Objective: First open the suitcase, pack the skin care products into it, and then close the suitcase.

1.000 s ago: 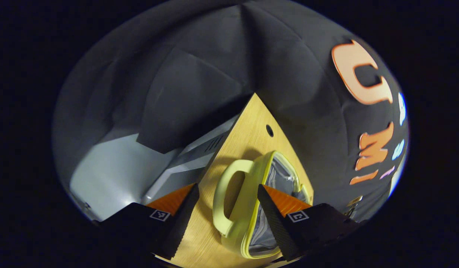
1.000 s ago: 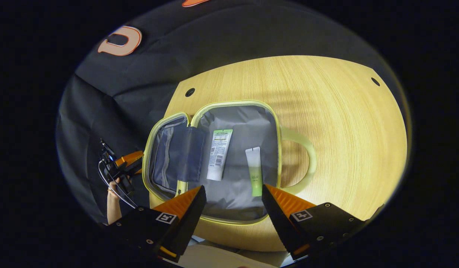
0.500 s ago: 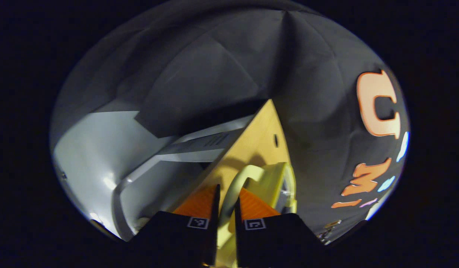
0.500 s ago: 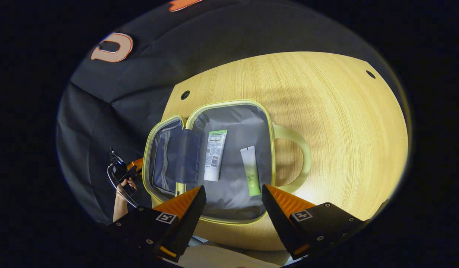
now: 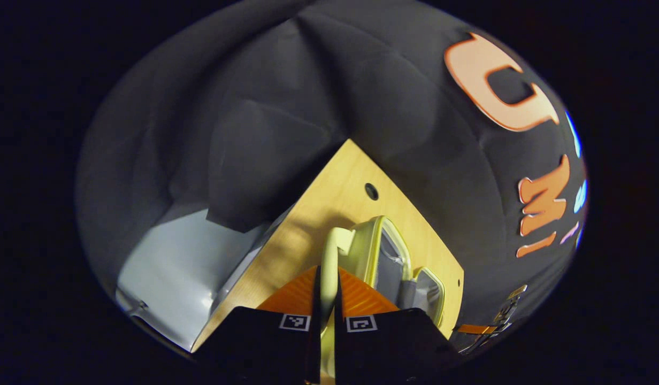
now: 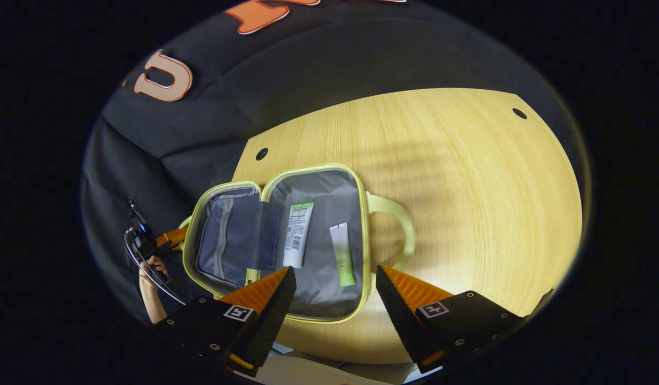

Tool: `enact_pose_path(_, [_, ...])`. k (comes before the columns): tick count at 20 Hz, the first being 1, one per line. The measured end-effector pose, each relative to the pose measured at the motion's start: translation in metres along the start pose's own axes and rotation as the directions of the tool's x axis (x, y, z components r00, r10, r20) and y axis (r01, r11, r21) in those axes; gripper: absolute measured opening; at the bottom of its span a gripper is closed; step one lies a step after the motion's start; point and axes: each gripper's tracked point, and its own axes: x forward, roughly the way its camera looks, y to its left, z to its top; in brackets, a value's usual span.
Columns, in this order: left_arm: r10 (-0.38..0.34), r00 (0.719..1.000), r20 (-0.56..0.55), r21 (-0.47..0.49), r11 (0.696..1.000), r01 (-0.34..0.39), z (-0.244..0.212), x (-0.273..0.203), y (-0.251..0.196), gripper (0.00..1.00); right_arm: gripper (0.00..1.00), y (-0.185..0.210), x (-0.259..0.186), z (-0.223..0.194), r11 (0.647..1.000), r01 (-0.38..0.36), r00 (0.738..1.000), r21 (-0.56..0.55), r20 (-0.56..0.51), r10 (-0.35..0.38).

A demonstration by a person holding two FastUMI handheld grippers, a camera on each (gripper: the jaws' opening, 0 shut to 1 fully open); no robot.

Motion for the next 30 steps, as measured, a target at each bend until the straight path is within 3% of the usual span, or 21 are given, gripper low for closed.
enact_pose_path(7, [-0.009, 0.996, 0.090, 0.281, 0.960, -0.017, 0.009, -0.063, -0.133, 0.10, 0.96, -0.043, -0.048, 0.028, 1.000, -0.003, 0.989, -0.022, 0.147, 0.006])
enact_pose_path(11, [-0.045, 0.994, 0.104, 0.403, 0.915, 0.000, -0.017, -0.070, -0.216, 0.10, 0.96, -0.089, -0.091, 0.046, 0.998, 0.030, 0.974, -0.057, 0.226, -0.016])
enact_pose_path(18, [-0.068, 0.995, 0.067, 0.532, 0.847, 0.022, -0.087, -0.054, -0.328, 0.10, 0.96, -0.173, -0.154, 0.059, 0.997, 0.061, 0.947, -0.053, 0.318, -0.042])
enact_pose_path(22, [-0.028, 0.999, 0.041, 0.590, 0.807, -0.002, -0.131, -0.037, -0.360, 0.10, 0.96, -0.213, -0.173, 0.053, 0.996, 0.078, 0.942, -0.042, 0.331, -0.059])
enact_pose_path(25, [0.048, 0.997, 0.063, 0.690, 0.720, -0.078, -0.157, -0.021, -0.374, 0.10, 0.96, -0.233, -0.182, 0.049, 0.996, 0.079, 0.939, -0.030, 0.337, -0.064])
enact_pose_path(27, [0.074, 0.996, 0.049, 0.736, 0.672, -0.087, -0.177, -0.010, -0.383, 0.10, 0.96, -0.245, -0.185, 0.046, 0.996, 0.082, 0.939, -0.023, 0.336, -0.069])
enact_pose_path(30, [0.066, 0.998, -0.015, 0.748, 0.663, -0.033, -0.216, 0.010, -0.398, 0.10, 0.96, -0.259, -0.190, 0.043, 0.996, 0.085, 0.941, -0.012, 0.329, -0.076])
